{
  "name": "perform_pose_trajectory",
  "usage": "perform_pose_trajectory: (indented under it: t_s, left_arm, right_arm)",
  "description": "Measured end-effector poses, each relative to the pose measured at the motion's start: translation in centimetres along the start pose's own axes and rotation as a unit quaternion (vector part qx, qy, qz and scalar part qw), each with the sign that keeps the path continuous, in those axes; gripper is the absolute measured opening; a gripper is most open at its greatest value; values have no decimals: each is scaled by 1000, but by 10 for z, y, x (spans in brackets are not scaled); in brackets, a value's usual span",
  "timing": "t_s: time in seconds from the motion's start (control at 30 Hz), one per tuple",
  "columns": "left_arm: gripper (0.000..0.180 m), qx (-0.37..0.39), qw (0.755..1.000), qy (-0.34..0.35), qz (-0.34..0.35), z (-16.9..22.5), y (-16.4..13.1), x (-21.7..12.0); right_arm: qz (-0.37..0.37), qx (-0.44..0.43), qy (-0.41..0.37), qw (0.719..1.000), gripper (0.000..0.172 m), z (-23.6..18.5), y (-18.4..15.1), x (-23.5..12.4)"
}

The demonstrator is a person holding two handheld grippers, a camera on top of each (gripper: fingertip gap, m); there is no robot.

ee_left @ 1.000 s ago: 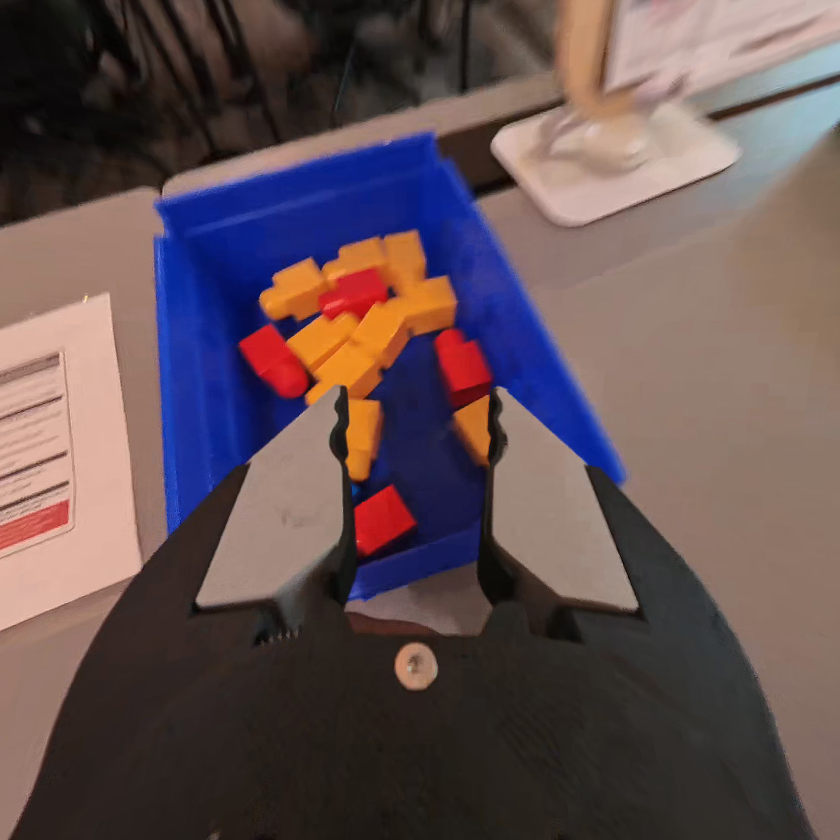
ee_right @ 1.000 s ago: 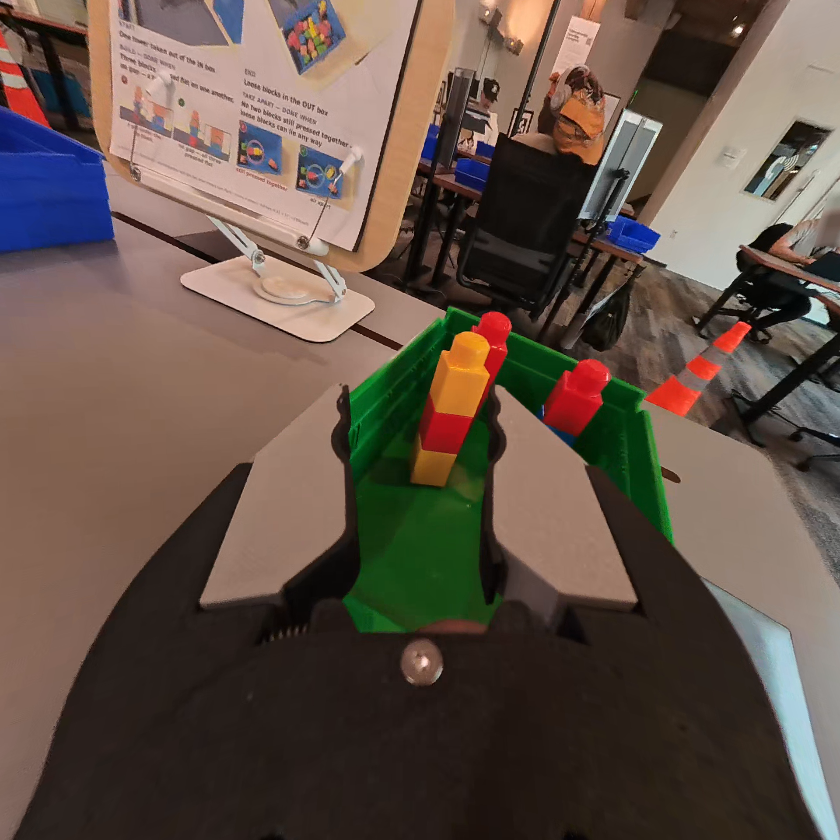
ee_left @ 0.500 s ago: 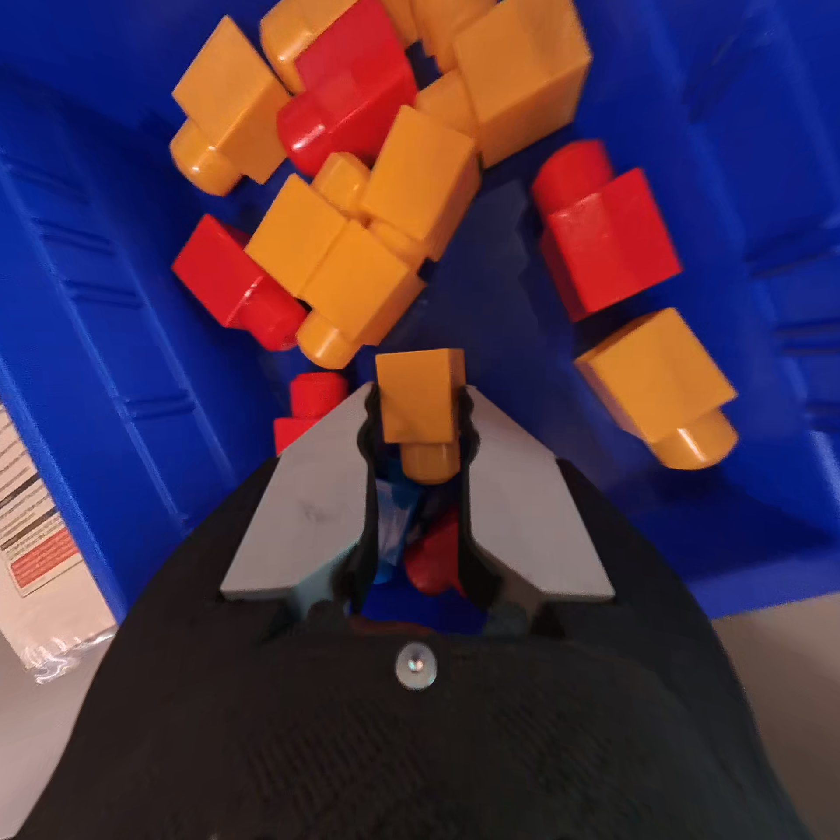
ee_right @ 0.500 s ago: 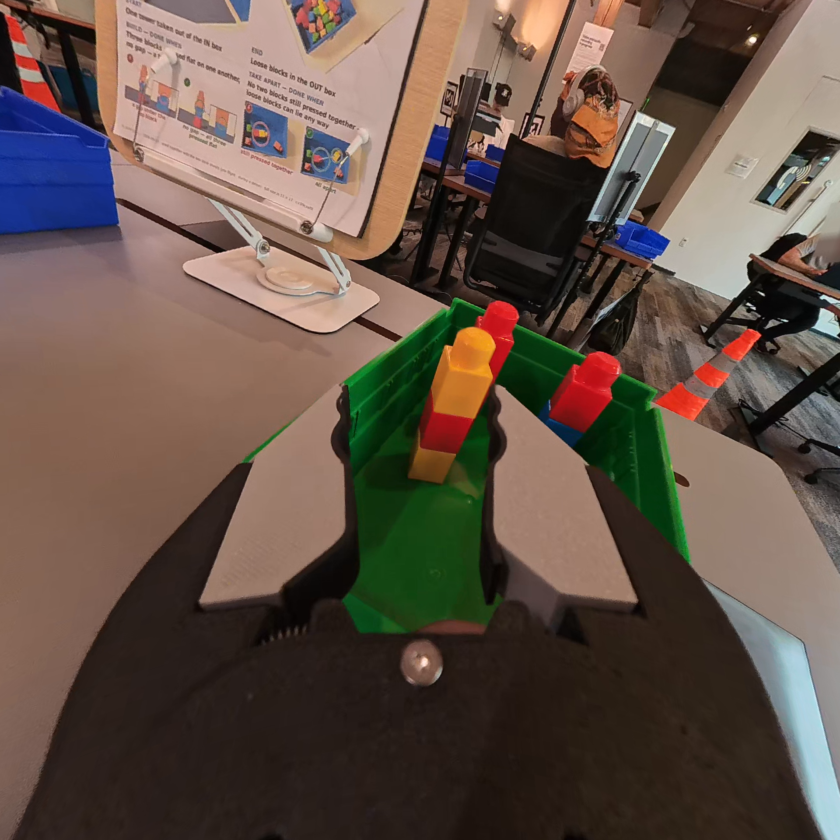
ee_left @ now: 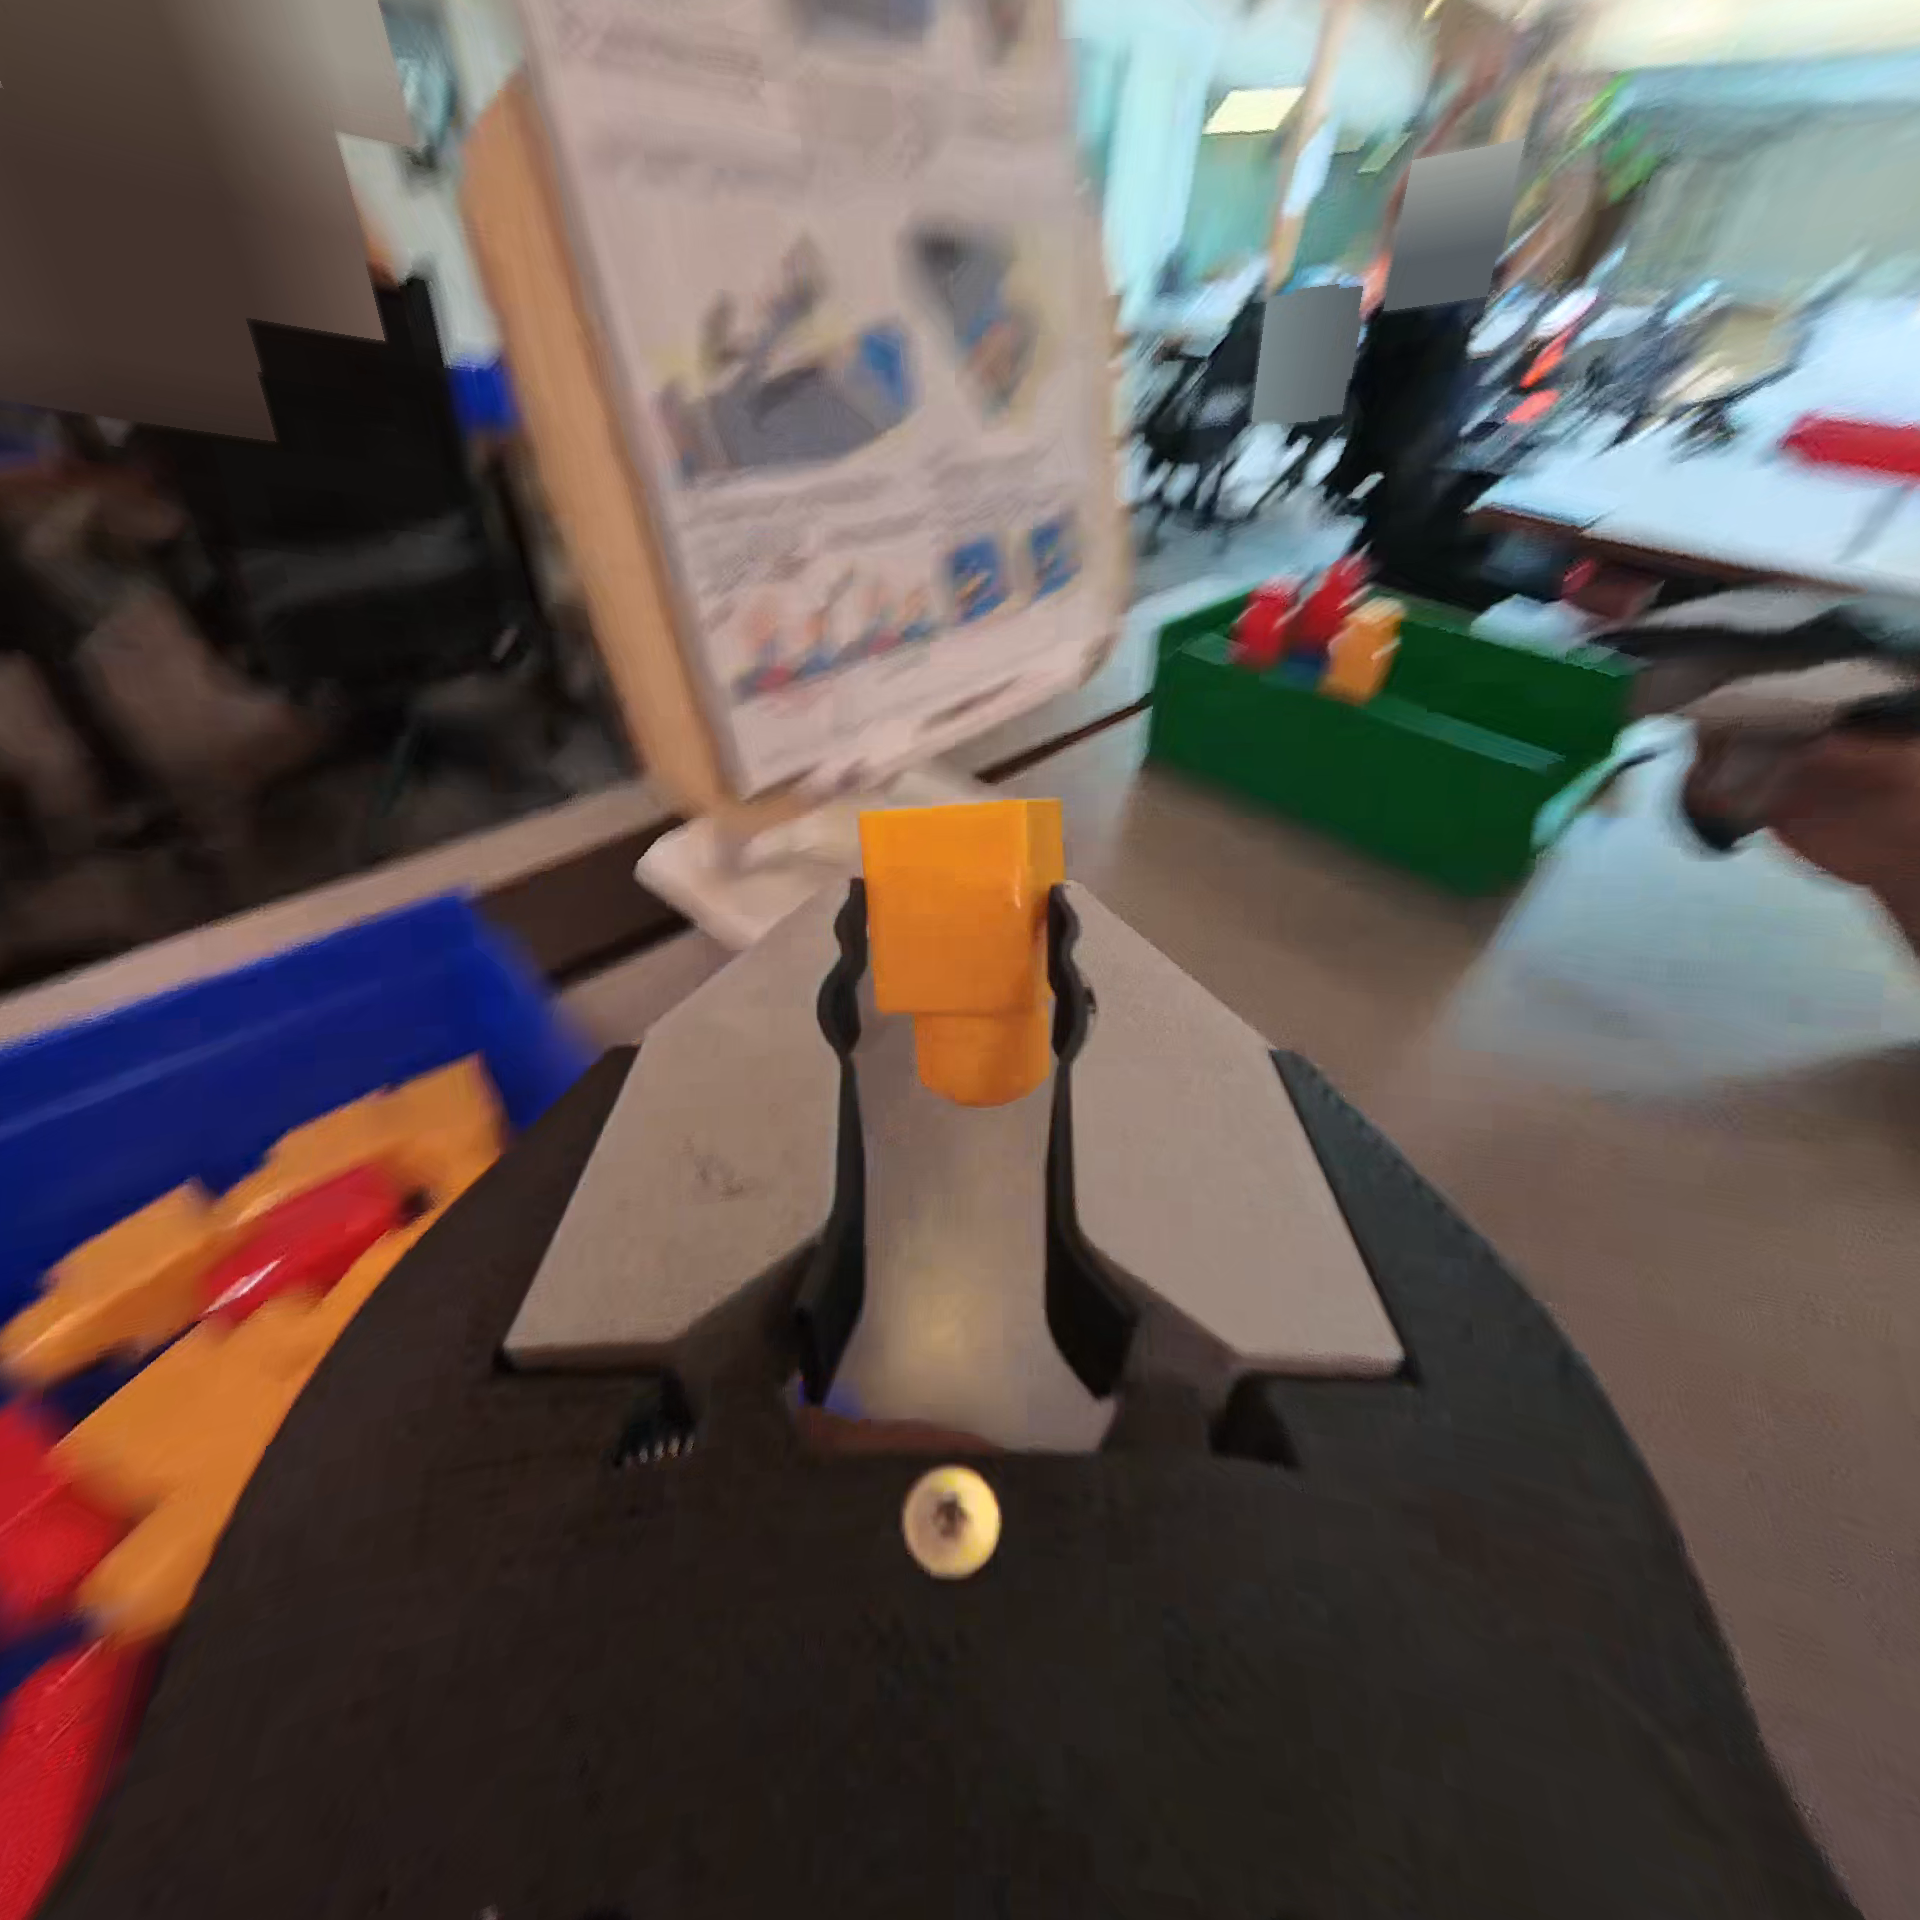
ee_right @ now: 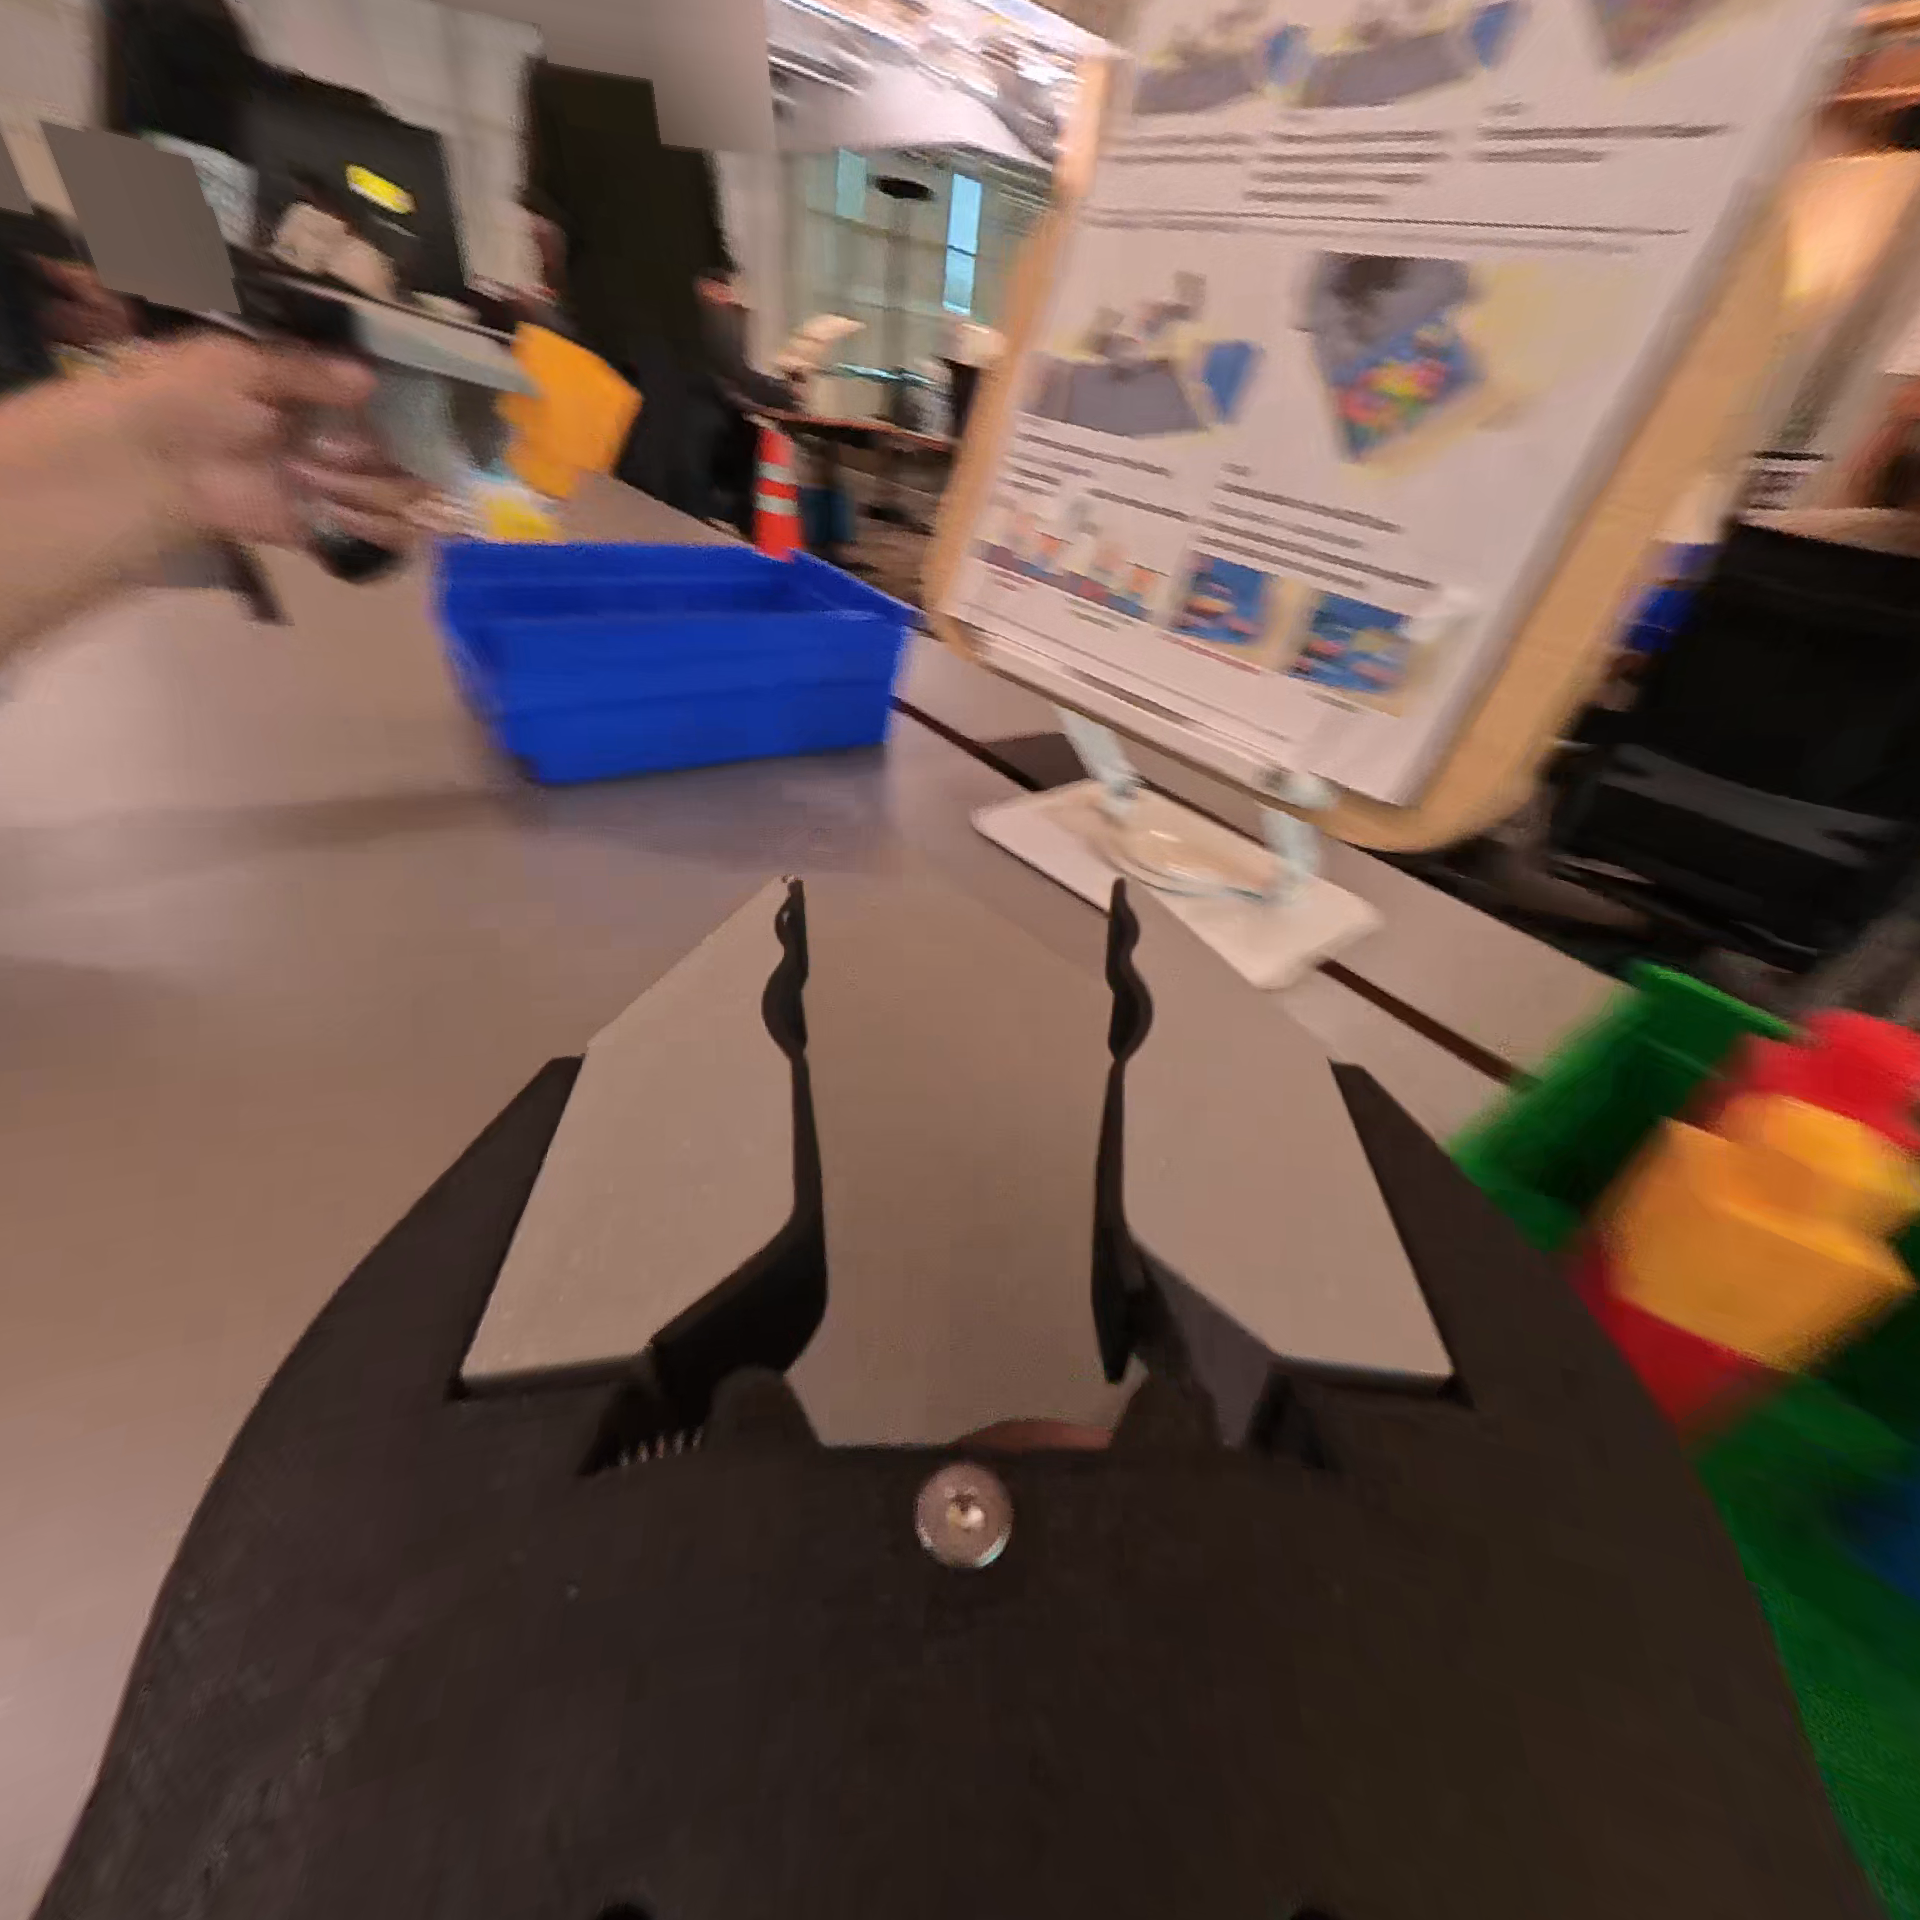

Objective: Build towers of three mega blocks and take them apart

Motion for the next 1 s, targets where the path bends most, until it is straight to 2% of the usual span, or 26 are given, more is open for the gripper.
perform_pose_trajectory:
  t_s: [0.07, 0.17, 0.23, 0.3, 0.37, 0.47, 0.5, 0.53, 0.7, 0.8, 0.87, 0.93, 1.0]
  left_arm:
    - [32, -10, 993, -78, 91, 54, 10, 17]
    - [32, -46, 969, -164, 178, 119, 6, 46]
    - [32, -94, 947, -212, 222, 147, 1, 62]
    - [32, -137, 926, -252, 244, 163, -4, 73]
    - [32, -150, 922, -256, 248, 170, -11, 83]
    - [32, -124, 933, -252, 225, 180, -21, 93]
    - [32, -111, 937, -246, 220, 182, -24, 95]
    - [32, -99, 941, -238, 220, 184, -25, 95]
    - [33, -68, 953, -228, 188, 184, -35, 97]
    - [34, -52, 966, -217, 132, 176, -46, 98]
    - [32, -11, 974, -214, 71, 171, -57, 97]
    - [49, 47, 981, -189, 16, 165, -68, 97]
    - [52, 73, 979, -190, -8, 165, -77, 96]
  right_arm:
    - [13, 44, 94, 994, 53, -37, 0, 30]
    - [0, 113, 218, 969, 60, -86, -9, 77]
    - [-7, 136, 252, 958, 63, -105, -14, 99]
    - [16, 144, 265, 953, 62, -114, -11, 109]
    - [50, 157, 276, 947, 59, -116, -5, 110]
    - [73, 176, 275, 942, 50, -111, -2, 110]
    - [75, 176, 288, 938, 30, -111, -1, 107]
    - [71, 174, 295, 937, 26, -111, -1, 105]
    - [18, 137, 269, 953, 26, -101, -9, 99]
    - [-40, 104, 242, 964, 26, -93, -18, 95]
    - [-102, 64, 218, 968, 26, -88, -29, 94]
    - [-181, 37, 210, 960, 26, -87, -47, 92]
    - [-238, 8, 196, 951, 26, -86, -63, 91]
Point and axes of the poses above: each gripper's, where its closed fingertips meet, x out along the fingers, y out of its top, z = x × y across the jaws, the point moved 6 cm from there along -x, back along the fingers, and after that the axes turned 4 degrees about x, right-handed, at the moved point
